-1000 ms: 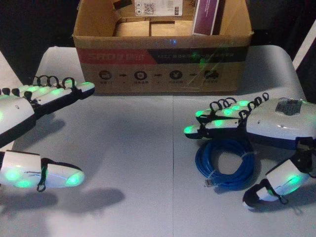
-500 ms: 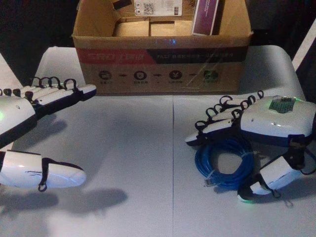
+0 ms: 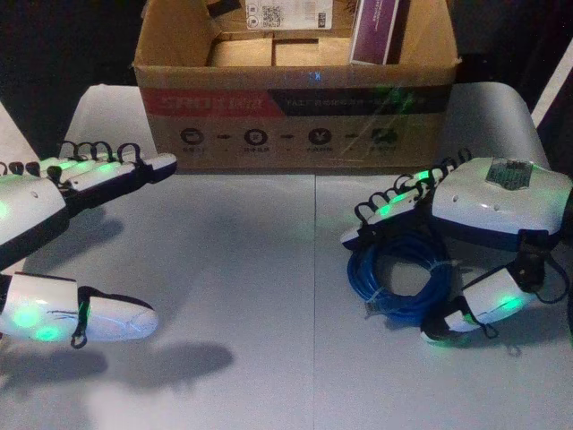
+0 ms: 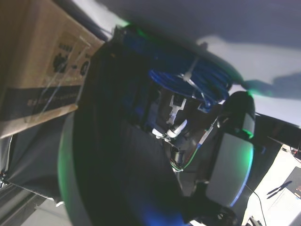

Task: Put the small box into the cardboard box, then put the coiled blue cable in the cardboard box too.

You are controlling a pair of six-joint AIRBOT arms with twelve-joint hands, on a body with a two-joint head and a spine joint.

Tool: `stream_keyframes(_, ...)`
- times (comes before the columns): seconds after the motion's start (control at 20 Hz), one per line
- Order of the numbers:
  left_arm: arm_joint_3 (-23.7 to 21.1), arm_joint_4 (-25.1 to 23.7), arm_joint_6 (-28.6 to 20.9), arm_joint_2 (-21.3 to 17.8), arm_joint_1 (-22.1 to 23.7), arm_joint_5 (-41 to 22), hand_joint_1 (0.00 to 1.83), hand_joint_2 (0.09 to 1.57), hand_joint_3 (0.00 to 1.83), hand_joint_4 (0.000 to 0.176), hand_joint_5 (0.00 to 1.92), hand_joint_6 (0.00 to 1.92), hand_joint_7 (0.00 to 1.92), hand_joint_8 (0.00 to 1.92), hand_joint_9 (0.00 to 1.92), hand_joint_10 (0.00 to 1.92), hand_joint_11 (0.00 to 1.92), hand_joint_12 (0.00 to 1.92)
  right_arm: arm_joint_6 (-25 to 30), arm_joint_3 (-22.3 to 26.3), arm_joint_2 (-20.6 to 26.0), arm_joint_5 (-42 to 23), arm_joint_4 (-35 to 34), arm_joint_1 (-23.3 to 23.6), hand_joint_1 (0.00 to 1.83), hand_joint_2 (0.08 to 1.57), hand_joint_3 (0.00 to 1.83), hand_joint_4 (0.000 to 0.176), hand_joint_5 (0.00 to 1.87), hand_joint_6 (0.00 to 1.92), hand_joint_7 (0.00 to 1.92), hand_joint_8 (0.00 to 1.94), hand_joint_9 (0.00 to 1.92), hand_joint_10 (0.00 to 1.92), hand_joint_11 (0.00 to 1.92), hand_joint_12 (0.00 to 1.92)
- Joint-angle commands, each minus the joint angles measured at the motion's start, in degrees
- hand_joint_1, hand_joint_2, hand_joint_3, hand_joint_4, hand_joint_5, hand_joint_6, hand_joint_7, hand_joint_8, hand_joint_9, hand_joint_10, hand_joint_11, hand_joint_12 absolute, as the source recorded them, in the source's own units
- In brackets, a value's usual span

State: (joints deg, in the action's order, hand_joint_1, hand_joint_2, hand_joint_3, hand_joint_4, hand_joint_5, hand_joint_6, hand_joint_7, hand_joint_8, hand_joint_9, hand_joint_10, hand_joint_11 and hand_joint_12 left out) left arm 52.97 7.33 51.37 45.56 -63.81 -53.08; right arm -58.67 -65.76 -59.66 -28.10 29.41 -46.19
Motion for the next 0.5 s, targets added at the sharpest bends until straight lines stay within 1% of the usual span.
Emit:
stream_keyframes(0.0,0.3,0.3,-0.4,0.2,0.3,-7.2,0.54,0.87,0.00,0.176,0.09,0.00,0.07,0.00,0.06,0.00,0.00,0.18,0.5,0.0,-0.5,0.4,0.2,0.1,1.12,0.90,0.00,0.000,0.73,0.01,0.70,0.12,0.79,0.39,0.60,1.26)
stream_keyframes(0.05,0.4,0.3,-0.6,0.3,0.3,-7.3,0.54,0.86,0.00,0.176,0.10,0.00,0.08,0.00,0.07,0.00,0.00,0.22,0.5,0.0,-0.5,0.4,0.2,0.1,1.15,0.91,0.00,0.000,0.80,0.00,0.62,0.45,0.65,0.97,0.66,1.33)
stream_keyframes(0.1,0.4,0.3,-0.7,0.3,0.3,-7.3,0.55,0.86,0.00,0.176,0.10,0.00,0.08,0.00,0.07,0.00,0.00,0.22,0.5,0.0,-0.5,0.4,0.2,0.1,1.16,0.93,0.00,0.000,0.83,0.00,0.53,0.75,0.65,1.17,0.71,1.40)
stream_keyframes(0.15,0.5,0.3,-0.8,0.4,0.3,-7.3,0.54,0.86,0.00,0.176,0.10,0.00,0.09,0.00,0.07,0.00,0.00,0.22,0.5,0.0,-0.5,0.4,0.2,0.1,1.17,0.94,0.00,0.000,0.85,0.00,0.51,0.88,0.66,1.27,0.73,1.45)
stream_keyframes(0.2,0.6,0.3,-1.1,0.5,0.2,-7.3,0.54,0.87,0.00,0.176,0.10,0.00,0.09,0.00,0.07,0.00,0.00,0.22,0.5,0.0,-0.5,0.4,0.2,0.1,1.17,0.98,0.00,0.000,0.91,0.01,0.48,1.18,0.70,1.54,0.80,1.59)
stream_keyframes(0.25,0.7,0.3,-1.3,0.6,0.1,-7.4,0.53,0.87,0.00,0.176,0.10,0.00,0.09,0.00,0.07,0.00,0.00,0.24,0.5,0.0,-0.5,0.4,0.2,0.1,1.17,1.00,0.00,0.000,0.95,0.02,0.49,1.28,0.74,1.61,0.85,1.63)
stream_keyframes(0.3,0.7,0.3,-1.4,0.6,0.1,-7.5,0.54,0.87,0.00,0.176,0.10,0.00,0.09,0.00,0.08,0.00,0.00,0.26,0.5,0.0,-0.5,0.4,0.2,0.1,1.15,1.12,0.01,0.000,0.95,0.96,0.60,1.47,0.88,1.72,0.97,1.73)
stream_keyframes(0.35,0.7,0.3,-1.4,0.6,0.0,-7.5,0.54,0.87,0.00,0.176,0.10,0.00,0.09,0.00,0.08,0.00,0.00,0.26,0.5,0.1,-0.5,0.4,0.1,0.1,1.22,1.21,0.00,0.000,0.86,0.92,0.76,1.59,0.93,1.74,1.00,1.77)
stream_keyframes(0.4,0.7,0.3,-1.5,0.6,0.0,-7.5,0.54,0.87,0.00,0.176,0.10,0.00,0.09,0.00,0.08,0.00,0.00,0.26,0.5,0.2,-0.5,0.4,0.1,0.2,1.22,1.21,0.00,0.000,0.86,0.92,0.77,1.59,0.93,1.74,1.00,1.77)
stream_keyframes(0.45,0.7,0.3,-1.5,0.6,-0.1,-7.6,0.52,0.87,0.00,0.176,0.10,0.00,0.09,0.00,0.08,0.00,0.00,0.29,0.5,0.4,-0.5,0.4,0.1,0.2,1.22,1.23,0.00,0.000,0.85,0.95,0.71,1.67,0.89,1.73,0.99,1.74)
